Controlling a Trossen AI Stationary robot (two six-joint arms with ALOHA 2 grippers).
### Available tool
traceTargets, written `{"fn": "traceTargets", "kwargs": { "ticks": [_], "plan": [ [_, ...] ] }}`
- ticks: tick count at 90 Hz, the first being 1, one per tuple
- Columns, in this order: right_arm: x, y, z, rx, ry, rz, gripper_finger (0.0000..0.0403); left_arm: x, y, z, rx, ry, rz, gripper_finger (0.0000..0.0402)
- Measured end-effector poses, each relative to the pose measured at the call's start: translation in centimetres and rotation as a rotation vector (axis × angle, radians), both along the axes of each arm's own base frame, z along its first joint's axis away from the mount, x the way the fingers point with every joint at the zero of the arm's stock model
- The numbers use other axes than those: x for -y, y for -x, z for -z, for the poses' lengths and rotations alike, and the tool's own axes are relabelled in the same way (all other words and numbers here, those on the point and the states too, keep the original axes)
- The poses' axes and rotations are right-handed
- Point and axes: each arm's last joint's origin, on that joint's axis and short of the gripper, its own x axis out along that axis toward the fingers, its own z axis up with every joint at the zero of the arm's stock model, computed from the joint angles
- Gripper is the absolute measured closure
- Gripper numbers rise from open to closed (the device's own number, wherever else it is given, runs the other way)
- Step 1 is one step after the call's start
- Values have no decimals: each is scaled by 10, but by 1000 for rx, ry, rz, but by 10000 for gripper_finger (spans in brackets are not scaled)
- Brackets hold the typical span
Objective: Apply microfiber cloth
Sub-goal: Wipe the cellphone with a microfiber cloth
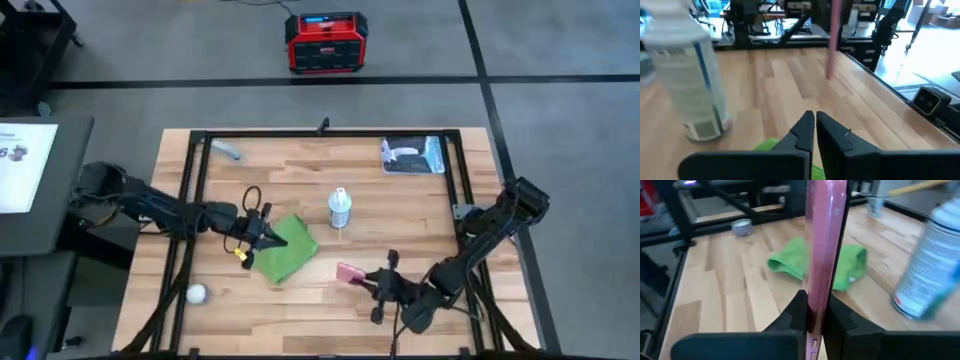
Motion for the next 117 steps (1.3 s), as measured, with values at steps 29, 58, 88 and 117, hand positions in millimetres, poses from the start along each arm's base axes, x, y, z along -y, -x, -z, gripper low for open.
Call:
{"fn": "traceTargets", "kwargs": {
  "ticks": [29,58,88,117],
  "plan": [
    [-3,21,9,40,-101,102,389,13,-7,32,-115,23,-44,402],
    [1,24,13,35,-130,138,389,10,-7,35,-155,37,-86,402],
    [2,23,14,23,-107,140,390,7,-18,40,-348,-121,-90,402],
    [2,24,14,12,-110,133,390,21,-55,3,-411,-340,27,400]
  ]
}}
